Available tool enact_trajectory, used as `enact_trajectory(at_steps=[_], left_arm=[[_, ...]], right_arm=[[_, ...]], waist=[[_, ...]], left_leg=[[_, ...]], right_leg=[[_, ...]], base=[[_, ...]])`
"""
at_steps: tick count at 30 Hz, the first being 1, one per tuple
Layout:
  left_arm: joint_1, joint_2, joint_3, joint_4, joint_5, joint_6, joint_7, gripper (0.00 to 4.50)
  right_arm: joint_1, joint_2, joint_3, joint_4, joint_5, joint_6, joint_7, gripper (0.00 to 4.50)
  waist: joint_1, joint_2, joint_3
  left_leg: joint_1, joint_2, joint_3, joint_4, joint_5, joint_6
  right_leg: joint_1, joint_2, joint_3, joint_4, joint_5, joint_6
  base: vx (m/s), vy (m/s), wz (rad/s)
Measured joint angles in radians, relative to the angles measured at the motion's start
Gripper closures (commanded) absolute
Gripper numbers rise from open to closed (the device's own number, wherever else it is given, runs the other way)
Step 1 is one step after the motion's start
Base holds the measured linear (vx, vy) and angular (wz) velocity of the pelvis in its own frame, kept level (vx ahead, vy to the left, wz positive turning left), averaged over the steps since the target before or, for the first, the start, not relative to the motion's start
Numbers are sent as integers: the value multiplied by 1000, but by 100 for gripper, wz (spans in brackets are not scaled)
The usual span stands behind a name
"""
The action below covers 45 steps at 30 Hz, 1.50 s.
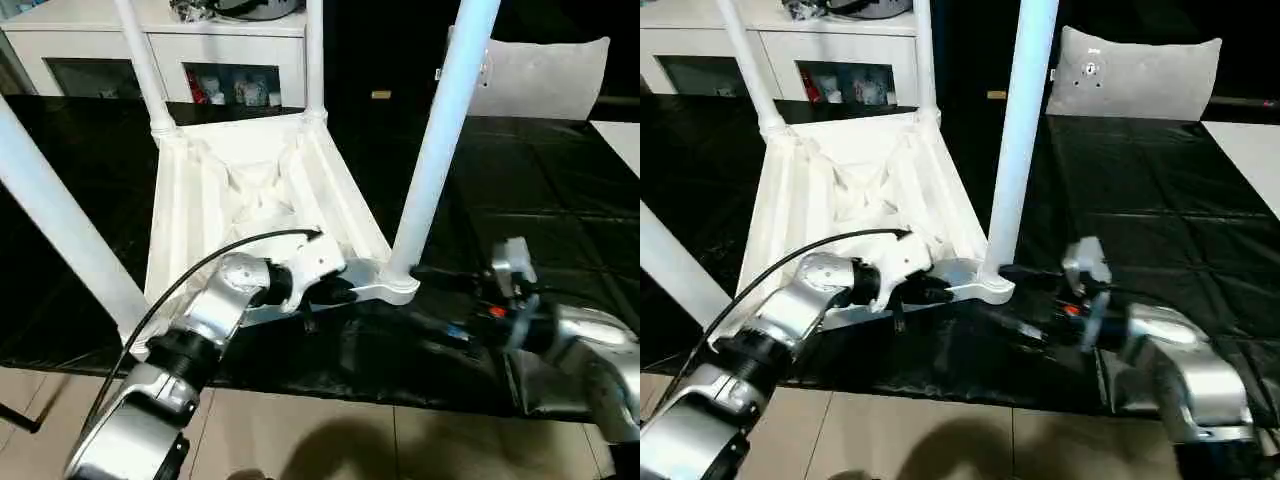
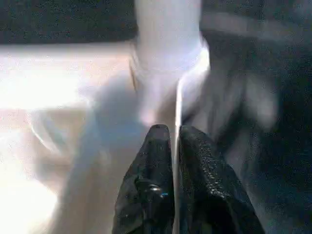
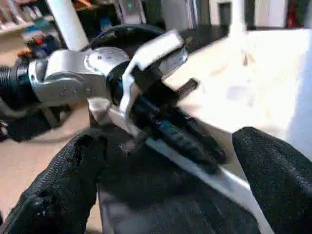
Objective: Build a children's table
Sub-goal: Rotate table base
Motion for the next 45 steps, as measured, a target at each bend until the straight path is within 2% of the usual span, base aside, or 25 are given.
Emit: enact_trajectory(at_steps=[3,7,8,11,15,19,22,25,31,36,37,38,39,40,41,43,45], left_arm=[[38,-4,28,-122,-35,17,27,343],[197,-9,56,-283,-74,87,76,323],[232,-10,64,-325,-83,110,85,304],[293,3,79,-430,-94,156,98,285],[406,38,94,-573,-130,206,111,243],[523,88,112,-710,-173,262,106,221],[623,151,148,-795,-220,311,80,196],[683,227,172,-827,-244,332,38,160],[826,381,216,-863,-274,339,-66,115],[846,441,281,-811,-284,320,-102,86],[829,447,279,-736,-276,262,-111,77],[757,406,263,-485,-252,78,-114,70],[735,389,263,-408,-251,-4,-120,54],[769,411,283,-440,-260,-4,-129,44],[831,478,330,-541,-288,72,-153,36],[908,628,492,-646,-325,236,-196,23],[894,665,593,-667,-354,294,-210,6]], right_arm=[[-34,51,10,-24,1,3,-59,0],[-40,123,29,-29,-15,4,-158,0],[-41,137,36,-30,-20,3,-173,0],[-45,161,41,-30,-34,2,-214,0],[-63,203,37,-27,-70,-8,-321,0],[-89,238,31,7,-90,-26,-409,0],[-128,246,-11,57,-123,-50,-493,0],[-147,247,-38,82,-143,-65,-541,0],[-185,250,-41,149,-168,-100,-594,0],[-189,236,-44,186,-189,-129,-611,0],[-189,230,-44,190,-193,-131,-610,0],[-190,215,-45,200,-201,-133,-609,0],[-189,211,-46,207,-206,-133,-606,0],[-187,211,-37,211,-208,-133,-598,0],[-180,206,-21,206,-209,-133,-582,0],[-141,149,-20,197,-224,-127,-562,0],[-135,122,-15,197,-240,-123,-545,0]], waist=[[-2,2,-1],[-9,1,-1],[-10,1,-1],[-9,-1,0],[-17,-6,1],[-25,-15,3],[-29,-22,7],[-25,-28,7],[-26,-36,6],[-23,-39,6],[-23,-38,6],[-20,-30,4],[-20,-30,2],[-23,-36,-1],[-32,-49,-1],[-40,-61,2],[-39,-56,4]], left_leg=[[0,0,0,-1,0,0],[0,0,0,-3,0,-1],[-1,0,0,-3,0,-1],[-2,0,0,-3,0,-1],[-2,0,1,-3,0,-2],[-1,0,1,-3,0,-2],[1,0,1,-3,1,-3],[3,0,1,-3,1,-3],[5,0,1,-4,0,-3],[7,0,1,-3,0,-3],[8,-1,1,-4,0,-3],[11,-4,1,-4,0,-3],[14,-4,1,-6,0,-3],[18,-4,2,-8,0,-3],[15,-1,1,-7,1,-4],[17,6,-4,-6,2,-7],[19,5,-2,-6,2,-7]], right_leg=[[0,0,0,0,0,0],[-1,0,0,0,-2,2],[-2,0,0,0,-3,5],[-3,0,0,0,-3,6],[-3,0,1,0,-4,6],[-3,0,2,0,-4,6],[-4,1,2,0,-4,6],[-4,1,3,0,-4,7],[-4,3,5,0,-4,7],[-1,4,7,0,-4,7],[1,4,7,-1,-4,7],[5,4,9,-4,-5,8],[7,4,11,-3,-5,9],[10,4,13,-1,-5,9],[9,6,12,3,-5,9],[10,14,7,2,-7,6],[10,15,9,-1,-7,6]], base=[[0,0,0],[0,0,0],[0,0,0],[0,0,0],[0,0,0],[0,0,0],[0,0,0],[0,0,0],[0,0,0],[0,0,0],[0,0,0],[0,0,0],[0,0,0],[0,0,0],[0,0,0],[3,-26,-2],[0,0,0]])
